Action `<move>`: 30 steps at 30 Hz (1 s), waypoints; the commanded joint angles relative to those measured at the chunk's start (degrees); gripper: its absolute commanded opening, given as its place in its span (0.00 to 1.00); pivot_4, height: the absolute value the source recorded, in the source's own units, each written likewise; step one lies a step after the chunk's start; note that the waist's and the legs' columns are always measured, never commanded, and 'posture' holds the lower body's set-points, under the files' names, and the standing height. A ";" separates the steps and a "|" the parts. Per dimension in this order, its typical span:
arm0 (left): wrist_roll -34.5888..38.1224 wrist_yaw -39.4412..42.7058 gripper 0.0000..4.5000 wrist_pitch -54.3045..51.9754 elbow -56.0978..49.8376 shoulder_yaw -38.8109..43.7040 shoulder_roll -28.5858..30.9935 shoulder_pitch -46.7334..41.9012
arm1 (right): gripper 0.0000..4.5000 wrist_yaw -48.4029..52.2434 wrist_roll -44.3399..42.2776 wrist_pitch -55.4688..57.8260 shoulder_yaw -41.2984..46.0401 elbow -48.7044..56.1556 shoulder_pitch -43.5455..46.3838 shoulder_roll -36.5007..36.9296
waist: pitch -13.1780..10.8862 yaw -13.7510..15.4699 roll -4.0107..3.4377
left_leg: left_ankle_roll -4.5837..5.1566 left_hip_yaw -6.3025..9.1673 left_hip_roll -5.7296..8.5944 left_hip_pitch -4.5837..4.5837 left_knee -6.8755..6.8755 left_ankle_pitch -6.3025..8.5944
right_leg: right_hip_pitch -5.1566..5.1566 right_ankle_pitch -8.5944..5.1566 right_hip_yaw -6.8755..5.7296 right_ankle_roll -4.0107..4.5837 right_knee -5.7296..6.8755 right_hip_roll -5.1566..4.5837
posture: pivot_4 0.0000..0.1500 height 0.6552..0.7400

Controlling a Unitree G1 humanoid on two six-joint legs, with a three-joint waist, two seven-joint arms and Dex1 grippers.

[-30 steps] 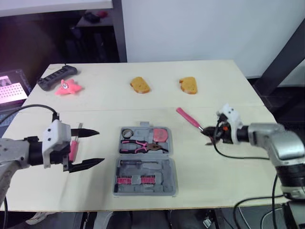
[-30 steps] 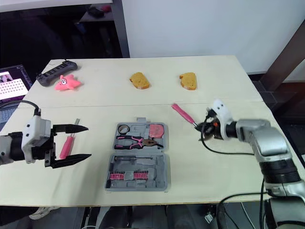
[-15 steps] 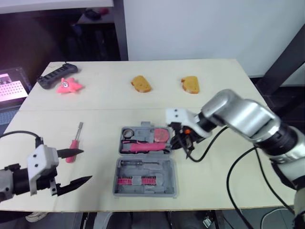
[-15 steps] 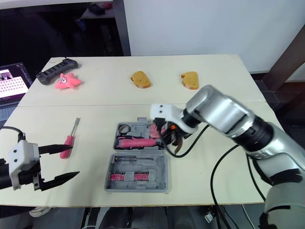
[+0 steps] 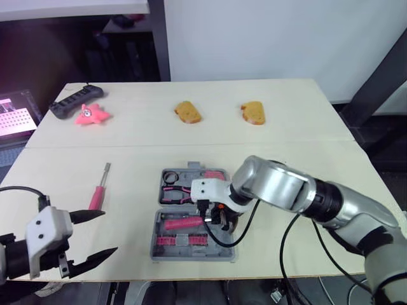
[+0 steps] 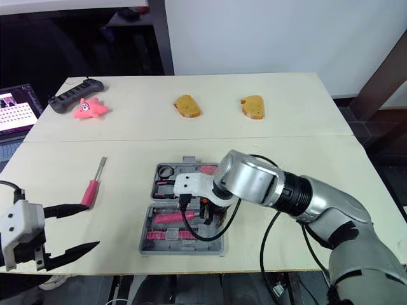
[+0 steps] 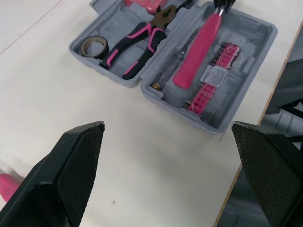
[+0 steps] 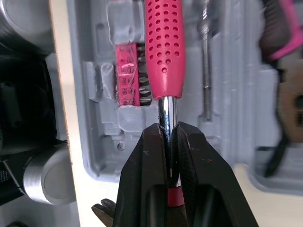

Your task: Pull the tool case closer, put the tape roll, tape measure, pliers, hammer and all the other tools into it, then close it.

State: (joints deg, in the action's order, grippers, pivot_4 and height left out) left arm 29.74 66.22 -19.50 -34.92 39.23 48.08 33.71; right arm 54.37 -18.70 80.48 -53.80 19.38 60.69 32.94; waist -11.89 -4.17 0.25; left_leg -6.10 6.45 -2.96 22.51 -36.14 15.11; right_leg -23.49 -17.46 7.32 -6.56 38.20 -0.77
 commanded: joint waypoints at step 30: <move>-0.98 2.31 1.00 0.38 3.24 -0.76 2.44 -3.43 | 0.01 -8.39 0.40 -2.25 0.68 -6.93 -1.63 -8.81 | 0.01 -1.65 0.02 | 0.00 0.03 -0.02 -0.02 0.03 0.00 | -0.01 0.02 0.00 0.02 0.02 0.03 | 1.00 1.00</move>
State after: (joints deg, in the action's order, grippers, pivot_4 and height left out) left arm 28.76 68.56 -19.41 -31.32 38.86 50.04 30.43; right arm 47.01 -18.82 78.43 -55.24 11.96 58.57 25.09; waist -11.88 -5.81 0.27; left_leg -6.10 6.49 -2.98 22.49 -36.11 15.11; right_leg -23.50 -17.44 7.32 -6.55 38.22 -0.74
